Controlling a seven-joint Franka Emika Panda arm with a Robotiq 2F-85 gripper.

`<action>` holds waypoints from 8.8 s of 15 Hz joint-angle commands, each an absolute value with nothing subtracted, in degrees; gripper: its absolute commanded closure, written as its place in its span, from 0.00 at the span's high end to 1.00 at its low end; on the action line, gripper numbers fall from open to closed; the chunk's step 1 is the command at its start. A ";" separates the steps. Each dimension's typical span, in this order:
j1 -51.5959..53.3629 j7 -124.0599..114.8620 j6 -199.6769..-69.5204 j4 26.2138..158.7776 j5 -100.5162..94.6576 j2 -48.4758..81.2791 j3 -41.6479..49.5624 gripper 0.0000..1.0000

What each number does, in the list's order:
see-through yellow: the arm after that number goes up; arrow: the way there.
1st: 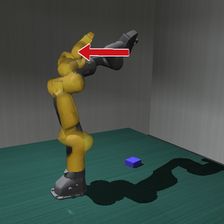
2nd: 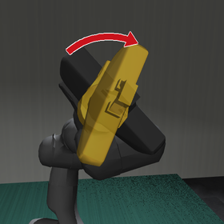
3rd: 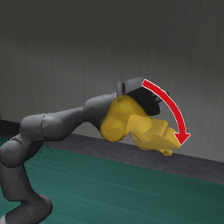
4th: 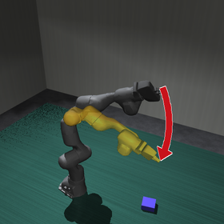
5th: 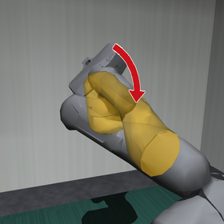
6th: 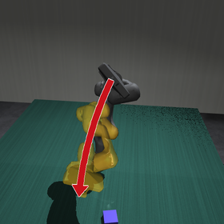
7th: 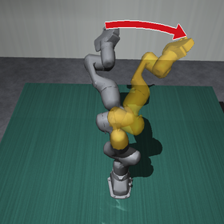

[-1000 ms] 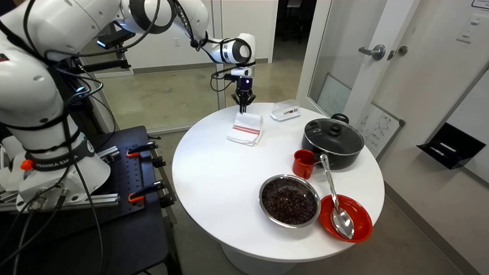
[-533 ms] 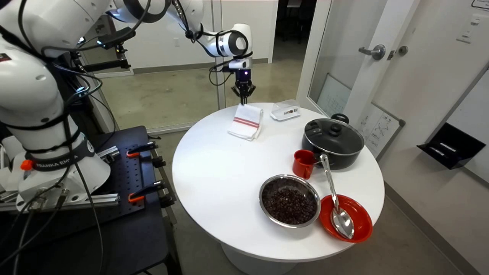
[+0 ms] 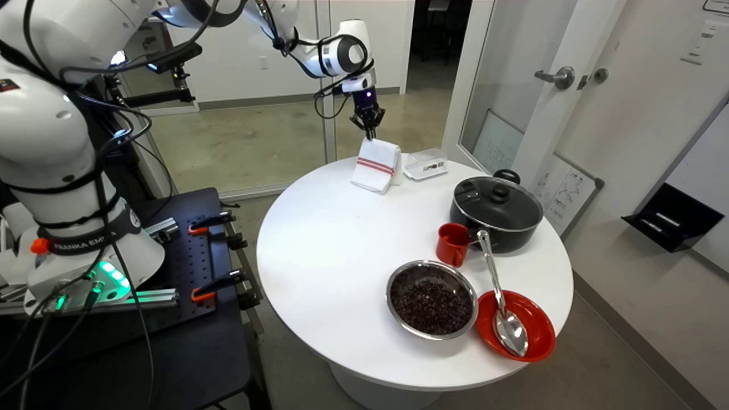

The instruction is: Fold the towel, then use it to wipe the table

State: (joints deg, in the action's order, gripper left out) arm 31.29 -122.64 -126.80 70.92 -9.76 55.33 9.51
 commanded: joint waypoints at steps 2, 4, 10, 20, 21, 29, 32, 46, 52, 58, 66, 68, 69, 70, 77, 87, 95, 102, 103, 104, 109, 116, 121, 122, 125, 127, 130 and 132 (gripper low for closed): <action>29.50 -122.23 -124.64 74.59 -11.03 54.65 7.52 0.01; 28.64 -121.80 -123.08 76.69 -11.02 54.67 6.71 0.01; 25.49 -121.65 -121.66 80.70 -9.55 55.74 4.17 0.01; 20.05 -121.29 -118.34 78.61 -6.39 63.38 2.36 0.01; 19.83 -121.36 -117.89 78.19 -6.11 63.69 2.22 0.01; 18.93 -120.82 -107.38 74.02 -4.73 65.72 1.70 0.66; 19.84 -120.27 -102.10 71.19 -5.69 65.46 1.61 0.88; 25.67 -117.88 -109.65 69.13 -13.99 56.96 3.34 1.00; 25.61 -118.91 -116.57 69.11 -18.92 58.55 5.76 1.00; 26.66 -117.00 -126.13 73.77 -24.19 55.99 7.05 1.00; 15.82 -97.66 -151.11 96.26 -19.05 40.81 1.16 1.00; 10.49 -88.70 -152.34 101.78 -13.46 37.24 -2.78 1.00; 8.01 -84.31 -150.66 103.57 -10.03 36.08 -4.65 1.00; 6.18 -80.00 -148.84 104.69 -6.47 35.34 -5.91 1.00; 8.13 -68.59 -130.07 104.82 3.55 37.29 -4.35 1.00; 17.06 -72.40 -139.36 105.15 -4.81 43.38 4.74 1.00; 15.82 -71.82 -148.44 104.44 -1.33 46.11 5.38 1.00; 16.60 -71.72 -151.43 103.42 0.38 47.30 5.50 1.00; 17.77 -72.53 -153.58 103.68 -0.67 47.68 6.72 1.00; 17.77 -72.23 -154.27 103.56 -0.39 47.99 6.60 1.00; 19.39 -71.78 -157.35 103.21 0.00 49.38 7.51 1.00; 19.74 -71.76 -156.28 102.31 0.55 50.48 7.89 1.00; 19.34 -71.51 -155.29 100.54 1.01 52.73 7.62 1.00; 19.15 -71.35 -155.05 100.05 1.17 53.20 7.41 1.00; 18.88 -71.20 -154.53 98.70 1.70 54.50 7.10 0.75; 18.80 -71.16 -154.16 98.01 1.97 55.10 7.07 0.67; 18.81 -71.34 -152.91 97.06 2.04 55.36 7.16 0.44; 18.96 -71.52 -151.95 96.46 1.76 55.53 7.35 0.29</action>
